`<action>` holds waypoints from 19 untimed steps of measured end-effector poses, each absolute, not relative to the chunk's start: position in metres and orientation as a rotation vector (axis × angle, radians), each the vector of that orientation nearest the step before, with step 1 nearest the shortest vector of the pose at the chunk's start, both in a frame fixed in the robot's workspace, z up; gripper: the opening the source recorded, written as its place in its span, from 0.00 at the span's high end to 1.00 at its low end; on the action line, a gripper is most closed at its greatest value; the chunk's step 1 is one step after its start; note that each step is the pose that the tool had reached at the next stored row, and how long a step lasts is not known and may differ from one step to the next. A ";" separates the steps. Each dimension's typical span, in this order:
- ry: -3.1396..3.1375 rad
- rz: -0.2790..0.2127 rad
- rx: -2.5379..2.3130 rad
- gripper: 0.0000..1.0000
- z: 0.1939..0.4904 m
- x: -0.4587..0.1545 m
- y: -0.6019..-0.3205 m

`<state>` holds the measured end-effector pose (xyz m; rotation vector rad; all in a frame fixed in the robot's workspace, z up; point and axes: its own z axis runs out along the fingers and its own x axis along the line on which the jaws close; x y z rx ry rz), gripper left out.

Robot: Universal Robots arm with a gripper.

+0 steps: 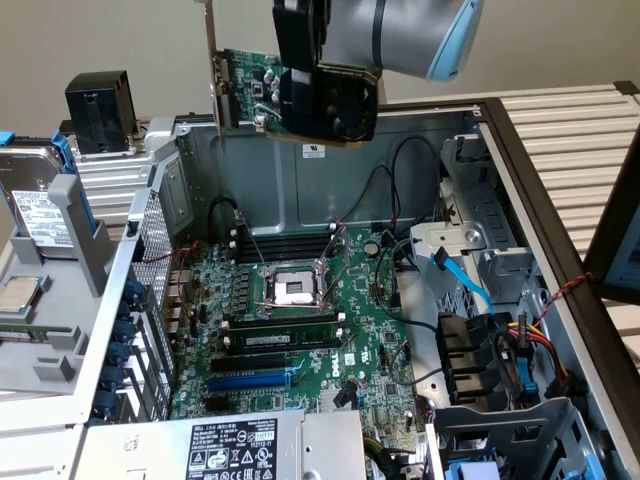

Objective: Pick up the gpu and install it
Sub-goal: 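Insert the gpu into the slot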

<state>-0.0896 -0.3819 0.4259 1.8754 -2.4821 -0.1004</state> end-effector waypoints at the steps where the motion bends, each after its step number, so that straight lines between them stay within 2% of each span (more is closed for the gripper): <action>1: -2.473 -0.099 1.891 0.72 0.426 -0.090 -0.382; 13: -2.443 -0.085 1.956 0.72 0.425 -0.093 -0.383; 19: -2.440 -0.083 1.981 0.72 0.421 -0.098 -0.394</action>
